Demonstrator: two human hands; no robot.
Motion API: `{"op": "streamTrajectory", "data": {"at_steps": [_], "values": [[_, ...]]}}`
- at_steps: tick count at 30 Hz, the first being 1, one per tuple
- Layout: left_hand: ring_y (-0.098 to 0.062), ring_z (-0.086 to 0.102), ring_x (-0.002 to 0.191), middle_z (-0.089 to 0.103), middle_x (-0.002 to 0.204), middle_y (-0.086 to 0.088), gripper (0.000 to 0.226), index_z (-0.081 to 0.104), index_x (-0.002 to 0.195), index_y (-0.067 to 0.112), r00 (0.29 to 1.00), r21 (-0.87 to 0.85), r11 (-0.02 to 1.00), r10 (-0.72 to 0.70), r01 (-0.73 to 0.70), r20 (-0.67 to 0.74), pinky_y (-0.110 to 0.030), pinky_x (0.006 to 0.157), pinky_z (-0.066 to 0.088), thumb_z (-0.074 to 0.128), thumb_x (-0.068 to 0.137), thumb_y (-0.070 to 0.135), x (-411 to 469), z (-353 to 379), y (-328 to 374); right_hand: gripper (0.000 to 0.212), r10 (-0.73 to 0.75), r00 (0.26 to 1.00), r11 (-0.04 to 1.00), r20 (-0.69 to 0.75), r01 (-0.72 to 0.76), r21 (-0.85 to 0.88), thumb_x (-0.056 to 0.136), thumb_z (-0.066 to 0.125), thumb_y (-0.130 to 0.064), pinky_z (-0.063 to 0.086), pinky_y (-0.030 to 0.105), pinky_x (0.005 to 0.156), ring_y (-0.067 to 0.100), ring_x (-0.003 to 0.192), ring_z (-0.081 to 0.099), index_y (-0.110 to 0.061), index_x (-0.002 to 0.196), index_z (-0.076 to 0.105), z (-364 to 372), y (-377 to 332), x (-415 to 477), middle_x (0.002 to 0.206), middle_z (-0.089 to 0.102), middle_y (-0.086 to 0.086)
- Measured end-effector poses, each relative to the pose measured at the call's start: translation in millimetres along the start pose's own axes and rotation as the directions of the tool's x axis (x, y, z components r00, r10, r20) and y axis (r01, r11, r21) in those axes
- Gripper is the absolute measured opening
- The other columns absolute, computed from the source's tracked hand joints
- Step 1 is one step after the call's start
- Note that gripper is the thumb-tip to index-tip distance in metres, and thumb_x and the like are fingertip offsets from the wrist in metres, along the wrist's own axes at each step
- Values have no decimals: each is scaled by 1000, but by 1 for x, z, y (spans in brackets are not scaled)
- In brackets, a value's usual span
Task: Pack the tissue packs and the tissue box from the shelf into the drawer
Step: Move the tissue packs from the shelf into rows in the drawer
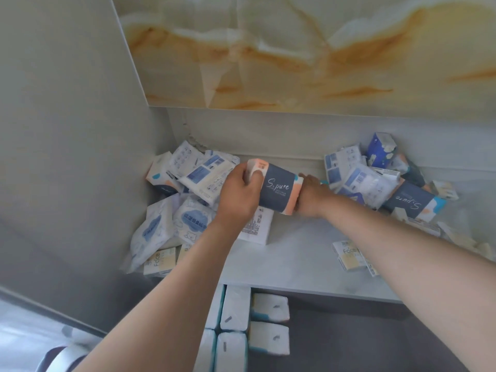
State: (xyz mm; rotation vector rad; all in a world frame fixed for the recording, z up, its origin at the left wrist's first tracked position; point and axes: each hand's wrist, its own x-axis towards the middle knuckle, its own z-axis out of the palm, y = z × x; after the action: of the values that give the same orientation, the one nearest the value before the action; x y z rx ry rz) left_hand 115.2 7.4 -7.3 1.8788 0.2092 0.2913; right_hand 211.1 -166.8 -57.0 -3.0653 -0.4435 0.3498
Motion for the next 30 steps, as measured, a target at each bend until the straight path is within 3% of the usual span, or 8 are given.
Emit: {"op": "streamTrajectory", "data": {"at_steps": [3,8,11,13,16,20,25,30], "values": [[-8,62,84,66,90,6,26,59,94,25,998,58,996,63,-63,5,-28,70,48,36,97,36,2,-5,-4,57,-5,997,993,-75,-4,-114,90,58,-24,36,40,102,31,125,43,-13,142,40,9,-8,2,133,45,10],[-9,64,88,66,93,7,32,58,97,29,999,33,998,48,-47,-23,-47,77,57,35,97,50,-3,-17,-10,64,-153,979,964,-137,117,-240,86,60,-22,33,40,103,28,124,38,-15,145,37,5,-14,-6,136,43,8],[-6,65,97,67,103,11,21,60,102,36,1000,-29,999,20,-20,-13,-45,87,56,46,97,52,-15,-28,-6,81,-187,942,982,-279,177,-59,80,65,-19,34,42,100,29,124,38,-22,153,29,-6,-10,-16,134,42,7],[-8,60,111,62,122,12,38,56,124,35,999,15,1000,24,-24,-32,-38,93,54,56,92,54,-22,-37,-2,98,-160,917,966,-365,222,133,79,71,-18,38,45,101,31,126,39,-31,158,14,-19,-6,-29,133,43,8],[-1,61,100,60,109,21,48,55,126,29,992,83,991,110,-106,-53,-21,78,53,67,85,50,-39,-51,11,102,-80,903,818,-421,301,490,79,79,-16,41,36,102,27,122,44,-40,156,16,-41,-4,-59,128,42,5],[-1,65,87,67,96,18,31,63,105,32,984,102,983,140,-151,107,-16,64,51,74,81,48,-64,-66,24,103,-8,906,662,-422,321,677,77,78,-14,41,10,83,12,107,54,-55,150,20,-57,-5,-116,121,43,-1],[-3,62,89,65,98,16,50,63,109,28,879,353,907,38,-230,475,-15,74,47,83,69,50,-102,-71,20,86,-52,958,760,-282,221,612,72,75,-25,44,29,101,5,101,53,-52,144,37,-38,-7,-177,117,38,-6],[0,61,89,64,99,18,49,63,109,36,718,482,823,-138,-301,683,-20,77,51,83,66,48,-146,-60,9,68,-126,977,779,-171,204,593,71,77,-29,39,24,97,9,107,53,-49,132,54,-21,-8,-211,120,46,-7]]}}
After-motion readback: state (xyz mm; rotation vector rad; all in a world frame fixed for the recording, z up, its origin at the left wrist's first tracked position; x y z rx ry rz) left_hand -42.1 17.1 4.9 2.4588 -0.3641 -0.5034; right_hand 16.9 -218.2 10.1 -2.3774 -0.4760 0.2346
